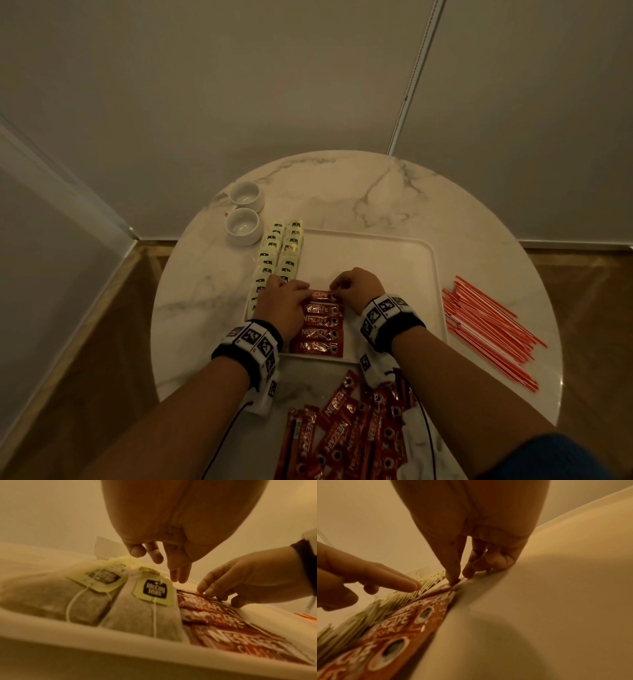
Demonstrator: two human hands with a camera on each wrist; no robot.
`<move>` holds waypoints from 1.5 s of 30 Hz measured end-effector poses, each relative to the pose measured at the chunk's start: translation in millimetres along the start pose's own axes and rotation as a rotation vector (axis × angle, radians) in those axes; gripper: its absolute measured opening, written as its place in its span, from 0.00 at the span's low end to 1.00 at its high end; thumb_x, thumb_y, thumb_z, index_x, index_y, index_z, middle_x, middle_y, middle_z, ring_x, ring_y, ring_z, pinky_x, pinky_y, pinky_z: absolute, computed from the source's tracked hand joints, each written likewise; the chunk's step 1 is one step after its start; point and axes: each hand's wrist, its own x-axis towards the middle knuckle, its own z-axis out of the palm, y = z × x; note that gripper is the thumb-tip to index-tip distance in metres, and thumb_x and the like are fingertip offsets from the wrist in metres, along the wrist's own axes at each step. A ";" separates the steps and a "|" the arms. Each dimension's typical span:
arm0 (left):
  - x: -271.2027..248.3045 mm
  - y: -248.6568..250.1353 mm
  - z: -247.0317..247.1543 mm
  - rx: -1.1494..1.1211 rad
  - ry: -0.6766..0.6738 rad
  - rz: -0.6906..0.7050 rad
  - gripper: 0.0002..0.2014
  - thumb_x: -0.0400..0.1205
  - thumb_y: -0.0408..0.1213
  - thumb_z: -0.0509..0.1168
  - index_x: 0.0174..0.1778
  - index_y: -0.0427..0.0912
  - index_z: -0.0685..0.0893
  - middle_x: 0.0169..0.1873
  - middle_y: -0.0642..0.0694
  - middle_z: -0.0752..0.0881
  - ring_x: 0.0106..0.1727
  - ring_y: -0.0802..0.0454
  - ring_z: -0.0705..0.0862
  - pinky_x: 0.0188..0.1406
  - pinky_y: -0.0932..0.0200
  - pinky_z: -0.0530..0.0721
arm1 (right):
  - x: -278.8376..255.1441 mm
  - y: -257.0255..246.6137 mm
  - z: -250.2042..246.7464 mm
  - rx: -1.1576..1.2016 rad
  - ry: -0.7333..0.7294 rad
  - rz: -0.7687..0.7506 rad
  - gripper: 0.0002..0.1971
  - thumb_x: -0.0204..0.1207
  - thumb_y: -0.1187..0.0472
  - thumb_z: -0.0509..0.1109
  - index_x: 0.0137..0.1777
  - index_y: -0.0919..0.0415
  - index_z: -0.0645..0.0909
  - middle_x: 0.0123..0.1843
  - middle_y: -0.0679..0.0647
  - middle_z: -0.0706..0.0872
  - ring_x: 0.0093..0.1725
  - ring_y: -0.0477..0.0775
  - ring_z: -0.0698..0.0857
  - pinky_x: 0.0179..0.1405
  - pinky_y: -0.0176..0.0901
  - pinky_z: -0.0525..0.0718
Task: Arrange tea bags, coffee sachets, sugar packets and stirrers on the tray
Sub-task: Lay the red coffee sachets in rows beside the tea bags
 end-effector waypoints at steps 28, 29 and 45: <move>-5.2 -4.1 8.4 -0.006 -0.010 0.001 0.21 0.80 0.37 0.60 0.71 0.51 0.78 0.68 0.56 0.76 0.67 0.51 0.64 0.72 0.52 0.66 | -5.7 -7.2 -4.8 -0.013 -0.026 0.002 0.07 0.77 0.59 0.71 0.53 0.54 0.88 0.50 0.51 0.82 0.49 0.47 0.80 0.46 0.37 0.74; -5.2 -4.1 7.3 -0.026 0.007 0.004 0.21 0.80 0.37 0.60 0.71 0.51 0.78 0.67 0.56 0.77 0.66 0.51 0.64 0.72 0.52 0.66 | -8.1 -6.8 -6.1 0.001 -0.008 0.002 0.08 0.77 0.57 0.71 0.53 0.53 0.87 0.51 0.51 0.82 0.49 0.48 0.79 0.47 0.37 0.74; -36.5 -8.0 -0.2 -0.249 0.104 0.128 0.14 0.80 0.31 0.63 0.59 0.46 0.84 0.53 0.56 0.75 0.58 0.58 0.66 0.67 0.58 0.67 | -135.7 -5.9 30.8 -0.738 -0.430 -0.447 0.21 0.77 0.55 0.69 0.69 0.59 0.75 0.70 0.60 0.72 0.67 0.61 0.72 0.58 0.56 0.82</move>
